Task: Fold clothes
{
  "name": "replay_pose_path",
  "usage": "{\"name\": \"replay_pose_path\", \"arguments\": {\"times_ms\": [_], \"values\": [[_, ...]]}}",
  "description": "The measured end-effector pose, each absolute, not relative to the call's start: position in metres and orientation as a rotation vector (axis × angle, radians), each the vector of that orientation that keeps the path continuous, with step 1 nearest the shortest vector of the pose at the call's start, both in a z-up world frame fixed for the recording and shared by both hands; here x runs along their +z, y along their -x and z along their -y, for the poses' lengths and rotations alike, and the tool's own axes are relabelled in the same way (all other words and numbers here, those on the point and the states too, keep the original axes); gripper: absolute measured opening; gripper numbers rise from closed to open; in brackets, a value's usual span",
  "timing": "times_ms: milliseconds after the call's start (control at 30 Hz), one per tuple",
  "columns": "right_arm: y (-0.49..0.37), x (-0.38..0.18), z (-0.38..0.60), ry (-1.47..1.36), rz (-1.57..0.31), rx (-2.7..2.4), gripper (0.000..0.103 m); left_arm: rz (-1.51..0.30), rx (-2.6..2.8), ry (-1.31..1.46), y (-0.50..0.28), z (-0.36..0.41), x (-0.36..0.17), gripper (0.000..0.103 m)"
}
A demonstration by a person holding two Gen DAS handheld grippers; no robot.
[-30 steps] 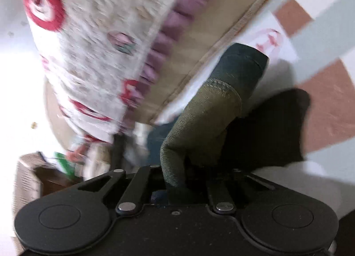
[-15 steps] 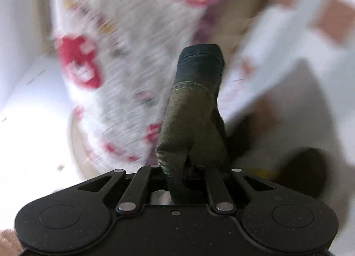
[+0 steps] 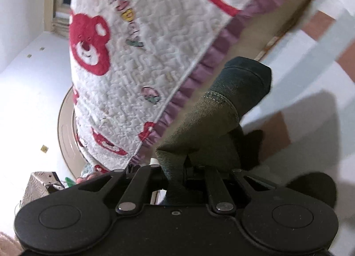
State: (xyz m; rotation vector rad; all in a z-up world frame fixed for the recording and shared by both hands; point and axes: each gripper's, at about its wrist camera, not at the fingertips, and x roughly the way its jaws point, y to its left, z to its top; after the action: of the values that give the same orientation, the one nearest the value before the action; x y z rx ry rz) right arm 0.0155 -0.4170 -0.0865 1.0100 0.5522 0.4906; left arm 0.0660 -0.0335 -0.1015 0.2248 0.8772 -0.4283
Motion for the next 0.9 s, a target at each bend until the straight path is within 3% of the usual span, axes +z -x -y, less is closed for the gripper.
{"name": "replay_pose_path", "arguments": {"times_ms": [333, 633, 800, 833, 900], "values": [[-0.1, -0.022, 0.261, -0.64, -0.664, 0.69, 0.012, -0.809, -0.335, -0.015, -0.065, -0.037, -0.078, 0.025], [-0.152, -0.099, 0.141, -0.541, -0.822, 0.615, 0.012, -0.788, -0.294, 0.127, -0.07, -0.091, -0.085, 0.026], [-0.164, -0.095, 0.106, -0.396, -0.857, 0.641, 0.013, -0.803, -0.253, 0.193, -0.063, -0.113, -0.092, 0.028], [-0.172, -0.1, 0.097, -0.354, -0.885, 0.632, 0.014, -0.807, -0.251, 0.211, -0.063, -0.118, -0.092, 0.028], [-0.185, -0.114, 0.084, -0.308, -0.96, 0.631, 0.027, -0.808, -0.245, 0.233, -0.064, -0.125, -0.093, 0.028]]}}
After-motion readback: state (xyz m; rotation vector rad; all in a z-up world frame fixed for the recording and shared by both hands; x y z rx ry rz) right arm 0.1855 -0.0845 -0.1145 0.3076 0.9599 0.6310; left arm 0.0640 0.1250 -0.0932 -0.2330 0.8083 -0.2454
